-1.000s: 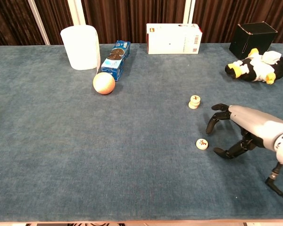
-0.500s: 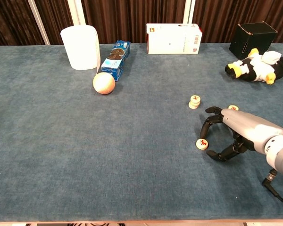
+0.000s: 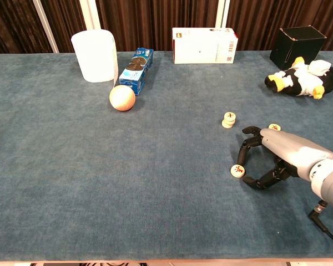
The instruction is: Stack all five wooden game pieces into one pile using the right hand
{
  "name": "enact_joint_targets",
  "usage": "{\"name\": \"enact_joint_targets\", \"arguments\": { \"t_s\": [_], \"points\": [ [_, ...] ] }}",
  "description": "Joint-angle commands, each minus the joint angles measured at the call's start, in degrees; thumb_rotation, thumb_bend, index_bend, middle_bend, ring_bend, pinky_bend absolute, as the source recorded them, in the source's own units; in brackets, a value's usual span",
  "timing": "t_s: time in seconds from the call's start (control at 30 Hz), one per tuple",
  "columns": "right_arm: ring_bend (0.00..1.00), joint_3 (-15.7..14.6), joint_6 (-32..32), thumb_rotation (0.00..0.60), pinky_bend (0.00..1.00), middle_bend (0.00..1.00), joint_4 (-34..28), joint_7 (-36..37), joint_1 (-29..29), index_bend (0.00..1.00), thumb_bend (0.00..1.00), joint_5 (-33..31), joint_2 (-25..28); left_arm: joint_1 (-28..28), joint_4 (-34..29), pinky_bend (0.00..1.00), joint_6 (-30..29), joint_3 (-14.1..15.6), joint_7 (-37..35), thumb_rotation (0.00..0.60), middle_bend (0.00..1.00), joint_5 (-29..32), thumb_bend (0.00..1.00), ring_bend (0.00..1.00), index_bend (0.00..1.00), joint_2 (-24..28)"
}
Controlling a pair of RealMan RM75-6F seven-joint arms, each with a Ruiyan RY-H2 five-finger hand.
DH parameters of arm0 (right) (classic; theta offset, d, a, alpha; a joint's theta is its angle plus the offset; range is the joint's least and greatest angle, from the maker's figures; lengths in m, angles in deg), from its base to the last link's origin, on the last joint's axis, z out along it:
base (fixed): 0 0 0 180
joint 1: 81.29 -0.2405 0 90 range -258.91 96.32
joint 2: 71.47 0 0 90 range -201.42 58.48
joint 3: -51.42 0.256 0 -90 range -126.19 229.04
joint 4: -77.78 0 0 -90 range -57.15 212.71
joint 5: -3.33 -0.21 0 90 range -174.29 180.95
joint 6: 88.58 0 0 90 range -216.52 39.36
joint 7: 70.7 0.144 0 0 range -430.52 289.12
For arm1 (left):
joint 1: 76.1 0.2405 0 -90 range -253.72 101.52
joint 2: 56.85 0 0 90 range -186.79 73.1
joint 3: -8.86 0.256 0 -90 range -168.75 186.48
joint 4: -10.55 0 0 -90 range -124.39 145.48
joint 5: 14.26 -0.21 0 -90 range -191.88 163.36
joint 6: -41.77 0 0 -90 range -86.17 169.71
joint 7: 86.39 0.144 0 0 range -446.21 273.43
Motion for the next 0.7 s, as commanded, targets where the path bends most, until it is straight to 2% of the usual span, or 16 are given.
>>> {"name": "enact_joint_targets", "arguments": {
  "t_s": [0.03,0.7],
  "points": [
    [0.0,0.1,-0.1,0.6,0.0,0.0,0.1,0.0,0.1,0.47,0.41,0.1,-0.1,0.0,0.0,0.0,0.0,0.0,0.0,0.6,0.0,0.0,0.11,0.0,0.01,0.0],
    [0.0,1.1,-1.6,0.6,0.0,0.0,1.2,-0.9,-0.3,0.47,0.41,-0.3,-1.1,0.0,0.0,0.0,0.2,-0.1,0.0,0.6,0.0,0.3,0.11,0.0,0.01,0.1]
  ]
}}
